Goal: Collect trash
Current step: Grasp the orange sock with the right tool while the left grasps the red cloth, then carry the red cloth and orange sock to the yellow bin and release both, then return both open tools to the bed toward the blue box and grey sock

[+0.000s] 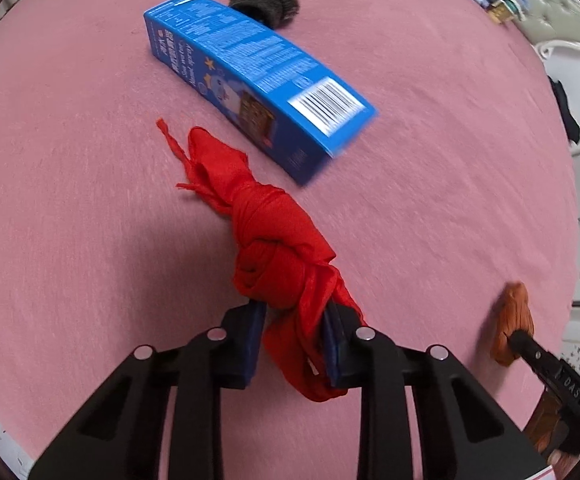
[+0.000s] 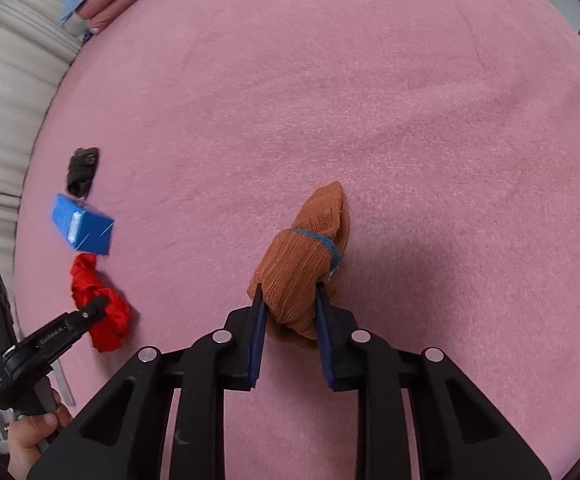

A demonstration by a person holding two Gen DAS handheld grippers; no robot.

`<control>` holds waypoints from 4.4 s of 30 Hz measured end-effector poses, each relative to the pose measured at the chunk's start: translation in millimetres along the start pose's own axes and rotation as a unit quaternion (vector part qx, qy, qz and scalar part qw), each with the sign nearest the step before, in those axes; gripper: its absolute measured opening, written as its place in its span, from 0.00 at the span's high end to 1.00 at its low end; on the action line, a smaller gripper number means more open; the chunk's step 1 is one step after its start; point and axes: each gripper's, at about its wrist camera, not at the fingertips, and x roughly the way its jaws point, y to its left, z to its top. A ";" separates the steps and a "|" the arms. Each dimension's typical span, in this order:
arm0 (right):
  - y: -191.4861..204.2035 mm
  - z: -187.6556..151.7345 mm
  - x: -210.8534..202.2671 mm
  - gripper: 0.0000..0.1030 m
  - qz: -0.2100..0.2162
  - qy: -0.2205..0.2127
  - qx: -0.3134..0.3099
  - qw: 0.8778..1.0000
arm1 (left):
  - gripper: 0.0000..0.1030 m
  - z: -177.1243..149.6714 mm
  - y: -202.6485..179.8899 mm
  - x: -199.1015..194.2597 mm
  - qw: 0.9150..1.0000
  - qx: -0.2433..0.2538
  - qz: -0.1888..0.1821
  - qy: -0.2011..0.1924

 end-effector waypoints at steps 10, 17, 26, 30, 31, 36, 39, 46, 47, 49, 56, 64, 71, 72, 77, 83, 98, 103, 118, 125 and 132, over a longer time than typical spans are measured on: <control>-5.0 -52.9 -68.9 0.78 0.036 -0.027 0.000 0.999 | 0.75 -67.5 -44.6 -47.2 0.997 0.057 -0.059 0.002; -28.7 -105.1 -122.5 0.78 0.041 -0.054 0.014 0.998 | 0.75 -115.0 -85.6 -76.5 0.989 0.117 -0.093 0.006; -65.2 -161.6 -179.6 0.78 0.030 -0.100 0.038 0.994 | 0.75 -169.1 -146.4 -108.3 0.973 0.200 -0.119 0.002; -86.5 -183.2 -201.9 0.78 0.025 -0.122 0.064 0.990 | 0.75 -199.5 -175.6 -119.7 0.963 0.236 -0.128 0.007; -95.1 -189.7 -209.9 0.78 0.024 -0.129 0.073 0.989 | 0.75 -206.1 -182.1 -121.5 0.961 0.245 -0.130 0.008; -135.6 -214.4 -241.8 0.78 0.021 -0.153 0.103 0.983 | 0.75 -247.5 -226.6 -131.4 0.946 0.292 -0.142 0.016; -160.6 -225.8 -257.7 0.78 0.015 -0.164 0.117 0.979 | 0.75 -272.1 -254.7 -129.8 0.935 0.321 -0.146 0.021; -225.8 -249.4 -291.8 0.78 0.002 -0.181 0.146 0.973 | 0.75 -337.2 -332.9 -122.4 0.916 0.366 -0.159 0.040; -234.1 -252.3 -295.2 0.78 0.001 -0.183 0.150 0.972 | 0.75 -343.3 -338.8 -120.5 0.914 0.371 -0.160 0.042; -253.2 -257.6 -302.6 0.78 -0.002 -0.185 0.159 0.970 | 0.75 -358.9 -358.0 -117.8 0.908 0.383 -0.161 0.047; -318.1 -274.2 -322.6 0.78 -0.007 -0.193 0.191 0.962 | 0.75 -401.0 -411.4 -101.7 0.891 0.418 -0.166 0.065; -393.7 -293.2 -337.4 0.77 -0.012 -0.200 0.243 0.949 | 0.75 -441.6 -474.4 -82.9 0.869 0.457 -0.170 0.087; -455.3 -305.8 -345.1 0.77 -0.020 -0.204 0.290 0.935 | 0.75 -471.6 -530.8 -62.1 0.850 0.485 -0.173 0.109; -464.9 -307.2 -345.9 0.76 -0.024 -0.205 0.298 0.932 | 0.75 -476.6 -538.9 -58.7 0.847 0.490 -0.172 0.111; -497.0 -308.9 -348.2 0.76 -0.030 -0.207 0.320 0.924 | 0.75 -500.1 -574.0 -44.8 0.829 0.515 -0.176 0.125; -530.4 -311.2 -361.7 0.61 -0.038 -0.232 0.347 0.908 | 0.47 -516.5 -609.0 -40.9 0.809 0.541 -0.191 0.125; -543.2 -300.7 -377.2 0.52 -0.042 -0.249 0.357 0.900 | 0.30 -492.1 -611.8 -43.4 0.827 0.524 -0.178 0.104; -512.2 -287.4 -370.5 0.52 -0.029 -0.243 0.328 0.912 | 0.29 -471.1 -581.1 -54.2 0.843 0.501 -0.176 0.089; -331.6 -236.1 -307.0 0.52 0.019 -0.177 0.184 0.967 | 0.25 -369.3 -405.5 -91.6 0.912 0.381 -0.149 0.036; -231.3 -217.3 -259.4 0.51 0.041 -0.128 0.114 0.984 | 0.23 -314.1 -296.9 -97.5 0.943 0.309 -0.119 0.019; -137.0 -196.6 -208.9 0.51 0.061 -0.088 0.052 0.993 | 0.23 -255.2 -191.3 -99.8 0.970 0.225 -0.091 0.004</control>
